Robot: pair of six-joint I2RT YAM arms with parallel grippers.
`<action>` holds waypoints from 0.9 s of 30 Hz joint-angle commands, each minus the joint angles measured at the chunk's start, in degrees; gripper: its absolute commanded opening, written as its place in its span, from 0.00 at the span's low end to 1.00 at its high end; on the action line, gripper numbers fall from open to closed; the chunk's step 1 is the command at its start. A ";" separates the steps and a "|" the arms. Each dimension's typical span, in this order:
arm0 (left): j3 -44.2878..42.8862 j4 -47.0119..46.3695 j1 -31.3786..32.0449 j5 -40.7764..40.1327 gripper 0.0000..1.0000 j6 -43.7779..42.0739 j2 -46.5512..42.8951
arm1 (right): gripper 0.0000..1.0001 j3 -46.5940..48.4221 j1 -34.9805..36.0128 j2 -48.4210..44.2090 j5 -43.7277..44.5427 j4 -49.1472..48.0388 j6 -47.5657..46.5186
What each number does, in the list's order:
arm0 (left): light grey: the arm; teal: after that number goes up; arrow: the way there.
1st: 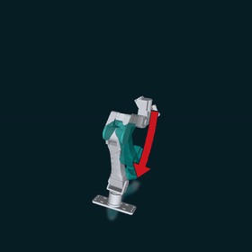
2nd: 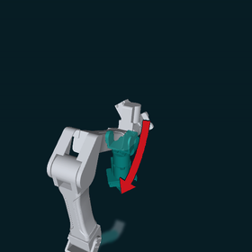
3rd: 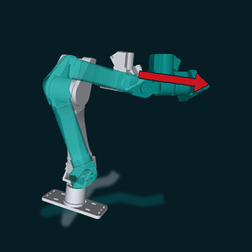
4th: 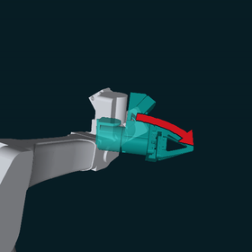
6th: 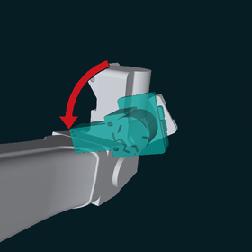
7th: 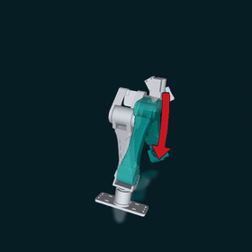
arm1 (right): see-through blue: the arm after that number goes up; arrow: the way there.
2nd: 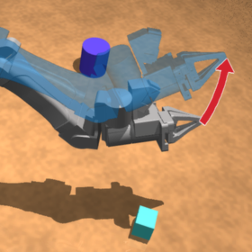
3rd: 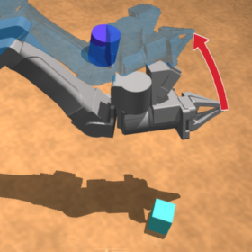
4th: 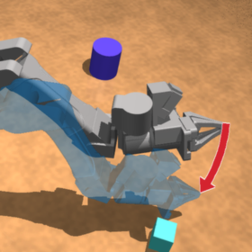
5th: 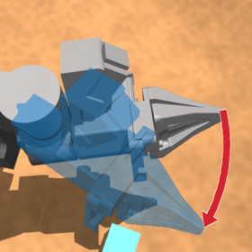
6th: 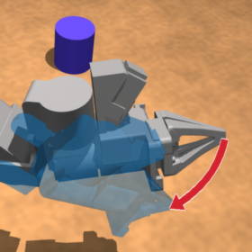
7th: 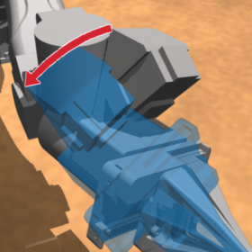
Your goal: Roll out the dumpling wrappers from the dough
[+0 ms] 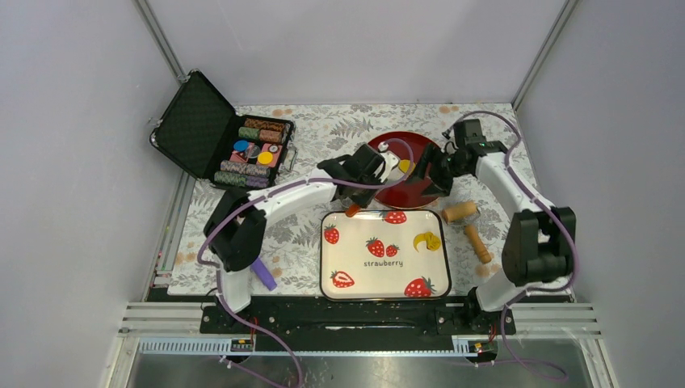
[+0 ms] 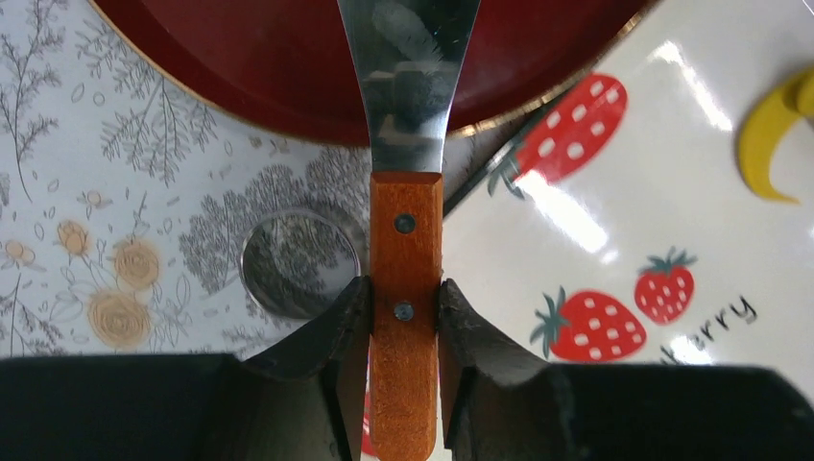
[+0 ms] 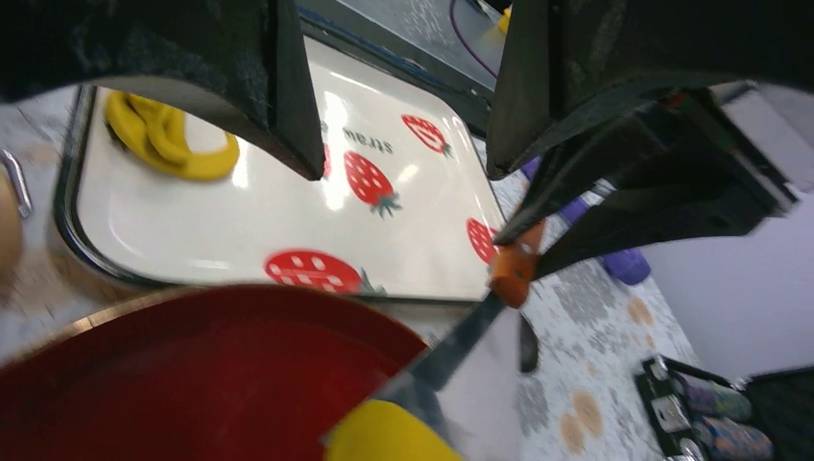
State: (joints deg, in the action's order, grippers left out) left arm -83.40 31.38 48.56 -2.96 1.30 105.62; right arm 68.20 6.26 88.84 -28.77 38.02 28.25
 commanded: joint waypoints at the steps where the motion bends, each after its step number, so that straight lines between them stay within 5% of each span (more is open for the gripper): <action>1: -7.04 -1.66 -1.66 0.27 0.00 -0.86 3.94 | 0.67 7.85 1.36 7.01 -2.47 -3.67 3.53; 9: -13.89 -1.23 -4.18 0.77 0.00 -0.86 8.48 | 0.39 20.70 2.01 21.01 -6.14 -6.67 8.53; 17: -16.03 -0.87 -4.60 1.56 0.00 -0.86 11.06 | 0.25 31.23 3.47 32.14 -6.05 -5.81 9.32; 27: -18.08 -0.68 -5.02 0.56 0.00 -0.86 12.90 | 0.22 35.55 4.74 36.80 4.15 1.90 3.75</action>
State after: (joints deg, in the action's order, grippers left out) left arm -97.49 33.45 43.90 -1.91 1.06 118.67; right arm 100.71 9.96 125.12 -29.98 35.31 35.40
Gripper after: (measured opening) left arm 0.262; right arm 0.224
